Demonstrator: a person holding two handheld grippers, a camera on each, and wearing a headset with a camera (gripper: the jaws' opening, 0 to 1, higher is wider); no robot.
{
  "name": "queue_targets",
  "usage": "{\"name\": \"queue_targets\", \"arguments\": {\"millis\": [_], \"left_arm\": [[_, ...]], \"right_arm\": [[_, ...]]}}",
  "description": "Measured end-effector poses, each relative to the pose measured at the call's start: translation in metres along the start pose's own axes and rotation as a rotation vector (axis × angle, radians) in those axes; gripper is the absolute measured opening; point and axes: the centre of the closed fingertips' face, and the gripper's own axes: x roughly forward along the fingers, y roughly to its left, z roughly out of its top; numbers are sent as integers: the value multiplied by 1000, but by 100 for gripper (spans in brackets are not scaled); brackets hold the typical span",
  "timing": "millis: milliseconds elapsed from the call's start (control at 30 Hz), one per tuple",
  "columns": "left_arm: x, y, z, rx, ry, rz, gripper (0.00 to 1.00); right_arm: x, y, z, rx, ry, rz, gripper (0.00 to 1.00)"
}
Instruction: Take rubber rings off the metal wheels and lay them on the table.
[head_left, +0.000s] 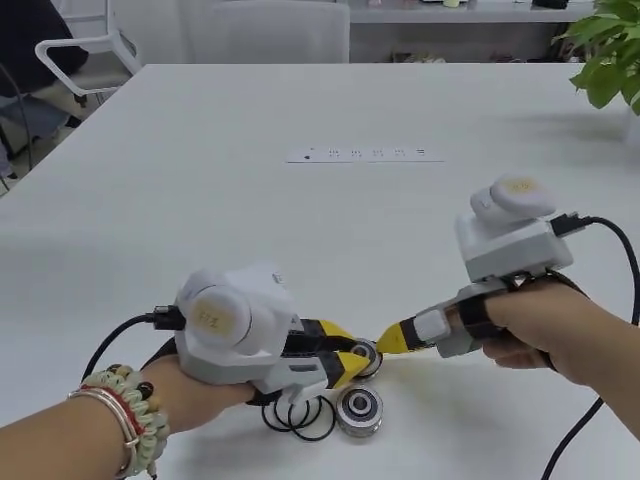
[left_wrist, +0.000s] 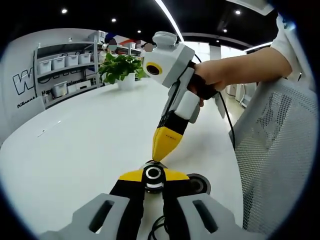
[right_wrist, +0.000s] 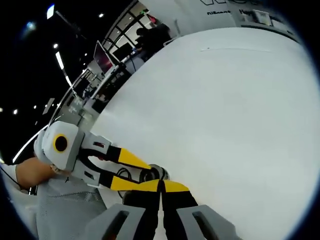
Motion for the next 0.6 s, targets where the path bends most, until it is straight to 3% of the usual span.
{"name": "queue_targets", "arguments": {"millis": [167, 600], "left_arm": [[0, 0, 0, -2, -8, 2, 8], [1, 1, 1, 1, -7, 7, 8]], "right_arm": [[1, 3, -1, -52, 20, -15, 0], [-2, 3, 3, -60, 14, -6, 0]]}}
